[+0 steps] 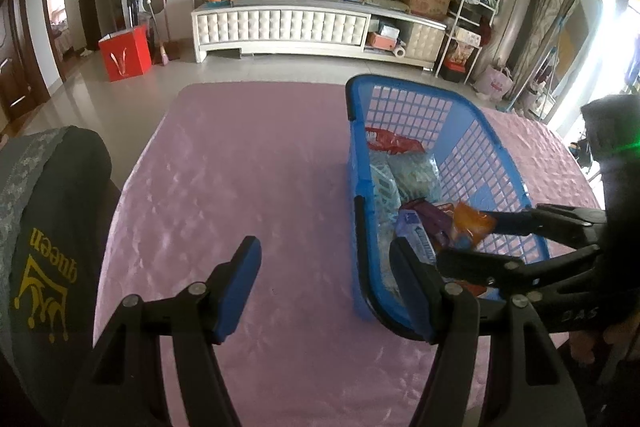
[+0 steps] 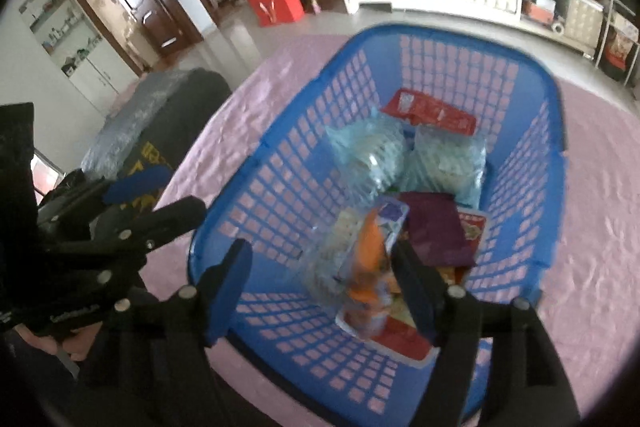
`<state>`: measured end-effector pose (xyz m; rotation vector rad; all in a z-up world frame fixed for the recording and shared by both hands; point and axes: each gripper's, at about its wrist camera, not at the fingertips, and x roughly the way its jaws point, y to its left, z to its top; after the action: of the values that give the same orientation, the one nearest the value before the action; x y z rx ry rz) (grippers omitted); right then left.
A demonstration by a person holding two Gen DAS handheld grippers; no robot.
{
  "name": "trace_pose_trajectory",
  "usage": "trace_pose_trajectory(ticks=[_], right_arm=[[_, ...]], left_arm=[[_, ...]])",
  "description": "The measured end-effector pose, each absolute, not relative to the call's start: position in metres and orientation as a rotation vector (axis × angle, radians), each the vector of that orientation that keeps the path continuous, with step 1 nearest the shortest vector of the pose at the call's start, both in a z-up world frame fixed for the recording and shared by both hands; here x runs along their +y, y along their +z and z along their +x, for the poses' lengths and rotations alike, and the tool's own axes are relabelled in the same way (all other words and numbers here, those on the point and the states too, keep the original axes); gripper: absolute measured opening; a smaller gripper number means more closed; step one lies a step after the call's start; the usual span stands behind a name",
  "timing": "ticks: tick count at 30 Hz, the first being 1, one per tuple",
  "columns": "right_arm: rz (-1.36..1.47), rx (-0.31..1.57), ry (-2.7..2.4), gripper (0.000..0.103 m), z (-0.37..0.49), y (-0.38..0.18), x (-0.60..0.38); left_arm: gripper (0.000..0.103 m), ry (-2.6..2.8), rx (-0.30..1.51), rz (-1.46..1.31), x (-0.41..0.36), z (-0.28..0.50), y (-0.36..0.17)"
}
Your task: Organize snacks
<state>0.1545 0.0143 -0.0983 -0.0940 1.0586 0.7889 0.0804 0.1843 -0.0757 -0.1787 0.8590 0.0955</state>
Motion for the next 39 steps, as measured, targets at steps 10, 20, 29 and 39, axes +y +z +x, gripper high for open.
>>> trace_pose_trajectory(ticks=[10, 20, 29, 39], right_arm=[[-0.053, 0.874, 0.698, 0.08, 0.13, -0.045, -0.042], [-0.122, 0.682, 0.576, 0.084, 0.078, 0.004, -0.087], [-0.13, 0.513, 0.502, 0.103, 0.02, 0.033, -0.129], [-0.117, 0.418, 0.447, 0.103, -0.015, 0.04, -0.153]], left_arm=[[0.065, 0.087, 0.74, -0.129, 0.149, 0.051, -0.034], [0.065, 0.063, 0.553, -0.066, 0.09, 0.006, 0.016], [0.093, 0.093, 0.459, -0.058, 0.045, -0.036, 0.037], [0.103, 0.096, 0.414, -0.004, 0.007, -0.071, 0.049]])
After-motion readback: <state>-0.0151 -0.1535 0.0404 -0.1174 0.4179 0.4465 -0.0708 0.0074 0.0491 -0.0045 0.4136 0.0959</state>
